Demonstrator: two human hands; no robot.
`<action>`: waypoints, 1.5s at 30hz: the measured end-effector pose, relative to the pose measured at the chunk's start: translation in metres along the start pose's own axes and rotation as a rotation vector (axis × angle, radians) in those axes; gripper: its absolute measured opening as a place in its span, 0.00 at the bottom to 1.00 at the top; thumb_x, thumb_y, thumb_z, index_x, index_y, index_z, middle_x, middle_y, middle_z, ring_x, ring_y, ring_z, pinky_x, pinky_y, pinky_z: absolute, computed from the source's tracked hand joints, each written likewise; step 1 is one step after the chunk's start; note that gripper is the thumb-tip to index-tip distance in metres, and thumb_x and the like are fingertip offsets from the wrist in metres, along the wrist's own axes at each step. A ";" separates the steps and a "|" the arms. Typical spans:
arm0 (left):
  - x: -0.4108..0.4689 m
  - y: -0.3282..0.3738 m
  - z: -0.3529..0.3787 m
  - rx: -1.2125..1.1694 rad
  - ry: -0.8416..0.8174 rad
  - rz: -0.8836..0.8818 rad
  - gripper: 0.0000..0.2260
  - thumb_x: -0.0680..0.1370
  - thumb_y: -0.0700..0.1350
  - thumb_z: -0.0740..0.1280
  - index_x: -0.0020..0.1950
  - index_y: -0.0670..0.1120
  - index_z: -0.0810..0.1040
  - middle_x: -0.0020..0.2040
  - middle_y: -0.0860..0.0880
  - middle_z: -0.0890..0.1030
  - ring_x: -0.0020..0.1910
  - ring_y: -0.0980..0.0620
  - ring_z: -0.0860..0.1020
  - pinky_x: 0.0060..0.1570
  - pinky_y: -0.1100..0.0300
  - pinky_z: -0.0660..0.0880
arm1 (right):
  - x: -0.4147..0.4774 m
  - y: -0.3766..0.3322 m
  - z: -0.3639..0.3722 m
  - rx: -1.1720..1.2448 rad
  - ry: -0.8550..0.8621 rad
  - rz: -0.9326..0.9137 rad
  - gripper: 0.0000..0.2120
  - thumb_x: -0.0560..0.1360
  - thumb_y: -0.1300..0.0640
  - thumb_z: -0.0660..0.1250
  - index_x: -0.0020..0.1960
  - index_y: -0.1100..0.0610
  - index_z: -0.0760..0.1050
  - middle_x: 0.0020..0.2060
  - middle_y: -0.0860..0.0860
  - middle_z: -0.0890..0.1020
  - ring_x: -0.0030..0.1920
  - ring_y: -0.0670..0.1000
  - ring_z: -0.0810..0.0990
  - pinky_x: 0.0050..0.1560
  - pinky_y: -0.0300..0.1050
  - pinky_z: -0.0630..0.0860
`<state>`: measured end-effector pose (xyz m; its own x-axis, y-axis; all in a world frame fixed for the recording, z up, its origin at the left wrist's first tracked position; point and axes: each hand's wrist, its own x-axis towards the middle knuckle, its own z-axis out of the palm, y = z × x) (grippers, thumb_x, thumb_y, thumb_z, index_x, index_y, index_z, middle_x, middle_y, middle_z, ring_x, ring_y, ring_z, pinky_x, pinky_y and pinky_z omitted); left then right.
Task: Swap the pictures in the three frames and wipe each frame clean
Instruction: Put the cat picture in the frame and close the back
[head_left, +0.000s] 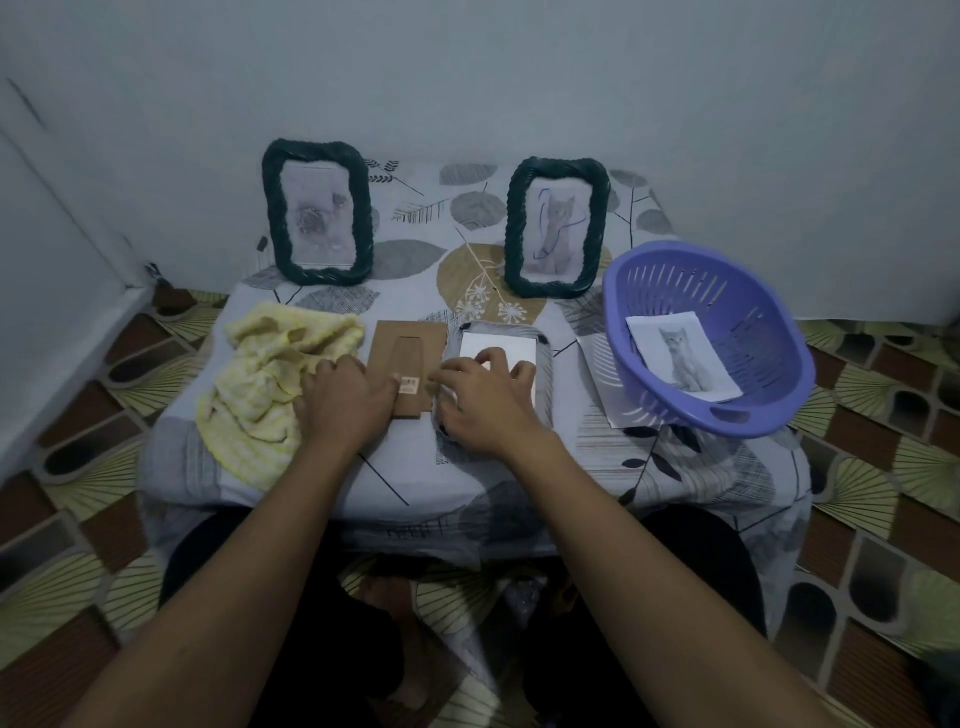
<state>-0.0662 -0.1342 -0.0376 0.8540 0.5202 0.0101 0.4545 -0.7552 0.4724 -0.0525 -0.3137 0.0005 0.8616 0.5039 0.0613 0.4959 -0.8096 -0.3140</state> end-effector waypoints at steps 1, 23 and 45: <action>0.000 -0.001 0.001 -0.007 -0.003 0.008 0.26 0.74 0.64 0.62 0.55 0.44 0.80 0.57 0.40 0.79 0.60 0.37 0.73 0.59 0.44 0.71 | 0.002 -0.004 0.002 -0.036 -0.020 -0.006 0.17 0.81 0.51 0.54 0.64 0.47 0.77 0.69 0.43 0.74 0.69 0.55 0.62 0.58 0.56 0.55; -0.007 0.022 -0.028 -0.800 0.193 0.000 0.08 0.81 0.42 0.61 0.56 0.51 0.76 0.51 0.53 0.81 0.52 0.51 0.80 0.55 0.51 0.78 | 0.014 0.000 -0.001 0.669 0.246 0.227 0.14 0.79 0.58 0.64 0.65 0.52 0.77 0.63 0.51 0.75 0.59 0.52 0.76 0.59 0.48 0.74; -0.040 0.073 0.006 -0.577 -0.082 0.114 0.08 0.73 0.50 0.75 0.49 0.48 0.82 0.42 0.55 0.81 0.41 0.58 0.78 0.37 0.67 0.71 | -0.026 0.082 -0.014 0.949 0.340 0.564 0.12 0.73 0.60 0.75 0.56 0.53 0.83 0.48 0.49 0.87 0.51 0.51 0.85 0.58 0.56 0.81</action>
<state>-0.0657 -0.2130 -0.0090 0.9164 0.3991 0.0315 0.1673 -0.4533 0.8755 -0.0323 -0.3976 -0.0134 0.9909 -0.0812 -0.1076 -0.1258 -0.2692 -0.9548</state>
